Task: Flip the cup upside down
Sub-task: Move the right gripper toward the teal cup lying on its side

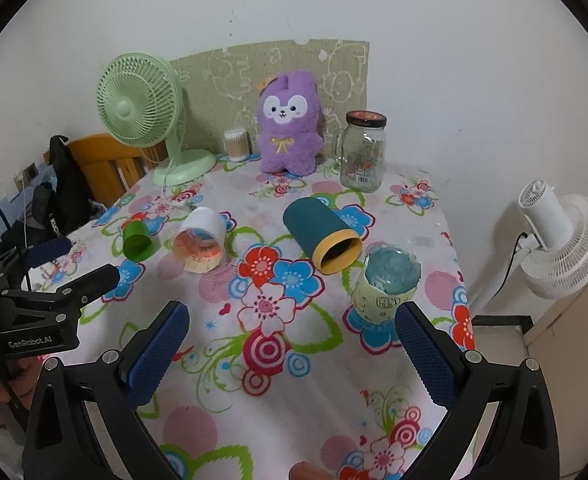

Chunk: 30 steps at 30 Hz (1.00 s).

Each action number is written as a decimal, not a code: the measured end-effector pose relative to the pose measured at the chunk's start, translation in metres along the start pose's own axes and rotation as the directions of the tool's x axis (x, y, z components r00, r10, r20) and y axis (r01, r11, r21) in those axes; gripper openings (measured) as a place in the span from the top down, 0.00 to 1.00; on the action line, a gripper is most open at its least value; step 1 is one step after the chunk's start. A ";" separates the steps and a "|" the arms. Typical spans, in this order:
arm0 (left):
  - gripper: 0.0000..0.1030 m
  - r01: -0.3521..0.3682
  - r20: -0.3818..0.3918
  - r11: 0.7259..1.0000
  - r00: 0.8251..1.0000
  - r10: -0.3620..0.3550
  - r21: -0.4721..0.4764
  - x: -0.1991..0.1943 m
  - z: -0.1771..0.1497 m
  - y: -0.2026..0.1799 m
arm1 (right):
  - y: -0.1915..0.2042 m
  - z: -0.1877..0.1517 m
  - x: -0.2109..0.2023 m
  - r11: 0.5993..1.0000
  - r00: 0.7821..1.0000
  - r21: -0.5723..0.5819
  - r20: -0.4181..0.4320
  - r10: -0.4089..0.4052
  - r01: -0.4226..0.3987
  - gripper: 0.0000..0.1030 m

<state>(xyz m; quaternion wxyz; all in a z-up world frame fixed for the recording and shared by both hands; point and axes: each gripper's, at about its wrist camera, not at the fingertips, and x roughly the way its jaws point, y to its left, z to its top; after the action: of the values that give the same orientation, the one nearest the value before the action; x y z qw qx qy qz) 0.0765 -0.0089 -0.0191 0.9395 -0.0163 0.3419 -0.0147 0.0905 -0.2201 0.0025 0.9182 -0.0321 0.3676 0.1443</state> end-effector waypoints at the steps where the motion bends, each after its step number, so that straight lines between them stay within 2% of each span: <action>1: 0.00 0.001 -0.003 1.000 1.000 -0.001 0.010 0.003 0.002 -0.001 | -0.001 0.003 0.004 1.000 1.000 -0.002 -0.006 0.006 -0.006 0.00; 5: 0.00 0.022 -0.019 0.998 1.000 -0.021 0.054 0.020 0.014 -0.007 | -0.006 0.016 0.023 0.999 0.999 -0.009 -0.042 0.031 -0.032 0.00; 10: 0.00 0.033 -0.032 0.992 0.999 -0.029 0.122 0.040 0.027 -0.013 | -0.007 0.032 0.048 0.996 0.997 -0.087 -0.082 0.003 -0.010 0.00; 14: 0.00 0.014 -0.033 0.974 0.999 -0.007 0.224 0.061 0.039 -0.019 | -0.007 0.048 0.069 0.989 0.993 -0.149 -0.117 0.005 -0.022 0.00; 17: 0.00 0.020 -0.034 0.956 0.999 -0.011 0.291 0.076 0.047 -0.024 | -0.013 0.064 0.091 0.986 0.984 -0.155 -0.178 0.025 -0.053 0.00; 24: 0.00 0.091 -0.100 0.897 0.994 -0.052 0.432 0.114 0.064 -0.039 | -0.024 0.093 0.149 0.983 0.930 -0.127 -0.359 0.076 -0.130 0.00; 28: 0.00 0.145 -0.155 0.870 0.985 -0.080 0.471 0.136 0.071 -0.043 | -0.029 0.108 0.183 0.982 0.877 -0.111 -0.473 0.084 -0.154 0.00; 30: 0.00 0.171 -0.189 0.867 0.978 -0.091 0.468 0.148 0.076 -0.042 | -0.030 0.114 0.195 0.981 0.855 -0.112 -0.513 0.077 -0.156 0.00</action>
<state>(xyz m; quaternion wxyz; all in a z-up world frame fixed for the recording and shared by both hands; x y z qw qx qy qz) 0.2375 -0.0550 -0.0542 0.8799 0.1960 0.4004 -0.1643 0.3089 -0.1829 -0.0491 0.7738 -0.1153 0.5851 0.2136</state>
